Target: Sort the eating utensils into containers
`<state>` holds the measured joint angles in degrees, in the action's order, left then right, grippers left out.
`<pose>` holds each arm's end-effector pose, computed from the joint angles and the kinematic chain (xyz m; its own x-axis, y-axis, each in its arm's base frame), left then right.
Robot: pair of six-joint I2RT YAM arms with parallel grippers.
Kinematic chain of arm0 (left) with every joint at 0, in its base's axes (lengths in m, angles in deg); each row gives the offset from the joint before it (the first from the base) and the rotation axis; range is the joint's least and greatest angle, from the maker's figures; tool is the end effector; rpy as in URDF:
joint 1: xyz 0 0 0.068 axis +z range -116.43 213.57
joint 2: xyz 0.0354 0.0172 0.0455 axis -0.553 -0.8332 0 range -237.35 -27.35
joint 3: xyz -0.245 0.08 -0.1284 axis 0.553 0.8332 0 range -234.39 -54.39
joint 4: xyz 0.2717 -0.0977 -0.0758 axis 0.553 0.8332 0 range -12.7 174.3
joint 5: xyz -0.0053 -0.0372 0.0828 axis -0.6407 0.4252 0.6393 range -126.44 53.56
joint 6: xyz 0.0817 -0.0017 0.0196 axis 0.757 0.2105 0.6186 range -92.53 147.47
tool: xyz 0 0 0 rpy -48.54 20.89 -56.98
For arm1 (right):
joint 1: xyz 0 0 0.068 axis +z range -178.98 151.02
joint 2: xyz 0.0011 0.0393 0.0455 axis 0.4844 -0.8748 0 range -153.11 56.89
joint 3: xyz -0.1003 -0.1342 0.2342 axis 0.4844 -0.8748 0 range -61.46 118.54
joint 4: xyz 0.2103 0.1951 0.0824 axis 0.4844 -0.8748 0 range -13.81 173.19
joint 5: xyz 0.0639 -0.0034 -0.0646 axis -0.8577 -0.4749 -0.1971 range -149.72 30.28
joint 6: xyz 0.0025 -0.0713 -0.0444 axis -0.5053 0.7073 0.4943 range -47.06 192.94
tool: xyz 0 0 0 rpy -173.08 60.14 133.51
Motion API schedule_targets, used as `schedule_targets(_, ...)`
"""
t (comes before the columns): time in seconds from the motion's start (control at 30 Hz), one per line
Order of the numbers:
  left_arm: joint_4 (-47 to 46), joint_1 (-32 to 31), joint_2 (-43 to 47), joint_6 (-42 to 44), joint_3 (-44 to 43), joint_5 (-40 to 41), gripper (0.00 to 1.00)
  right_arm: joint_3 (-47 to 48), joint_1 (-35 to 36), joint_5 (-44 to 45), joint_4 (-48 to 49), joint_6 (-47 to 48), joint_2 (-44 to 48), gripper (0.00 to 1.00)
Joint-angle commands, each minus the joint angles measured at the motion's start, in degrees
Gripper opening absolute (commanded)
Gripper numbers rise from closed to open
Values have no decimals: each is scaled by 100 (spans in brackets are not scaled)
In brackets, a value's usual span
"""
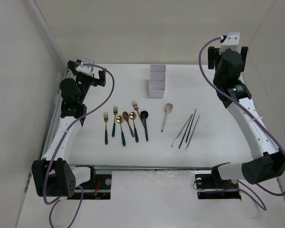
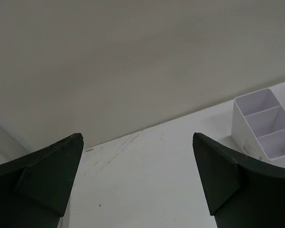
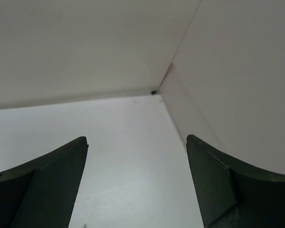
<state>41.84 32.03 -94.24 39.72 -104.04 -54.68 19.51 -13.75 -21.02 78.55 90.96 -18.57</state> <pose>0.3355 -0.0320 0.3887 0.3738 0.1916 -0.9075 0.2491 0.9218 0.2972 0.3579 0.0496 0.4731 -0.1094 -0.2801 -0.9537 0.3832 0.8734 -0.3005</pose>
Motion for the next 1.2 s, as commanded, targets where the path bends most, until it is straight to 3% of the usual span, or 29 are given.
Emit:
schedule_targets(0.0,1954,-13,-490,409,-606,-311,100,508,-177,-1090,-2758,-1903,-354,88)
schedule_targets(0.03,2025,-65,-544,410,-668,-312,100,307,-178,-1092,-3031,-2212,-425,76)
schedule_targets(0.07,2026,-66,-544,410,-669,-312,100,71,-178,-1092,-3216,-3233,-426,73)
schedule_targets(0.1,2026,-66,-544,497,-608,-486,100,-219,-178,-1092,-3340,-3644,-426,70)
schedule_targets(0.2,2183,-118,-491,568,-555,-627,100,-1423,-64,-2250,-3123,-4602,-426,53)
schedule_targets(0.27,2272,-118,-430,568,-502,-628,100,-1863,112,-2455,-3174,-5008,-426,41)
schedule_targets(0.43,2465,-171,-368,823,-194,-742,100,-2234,288,-2384,-3227,-5440,-539,38)
schedule_targets(0.53,2465,-171,-316,674,-63,-672,100,-2498,288,-2753,-3087,-5441,-767,38)
schedule_targets(0.83,2588,-171,-149,682,-10,-672,100,-2928,210,-2631,-2963,-5441,-962,31)
schedule_targets(1.17,2588,-171,-96,682,96,-619,100,-3114,104,-2798,-2638,-5318,-1296,29)
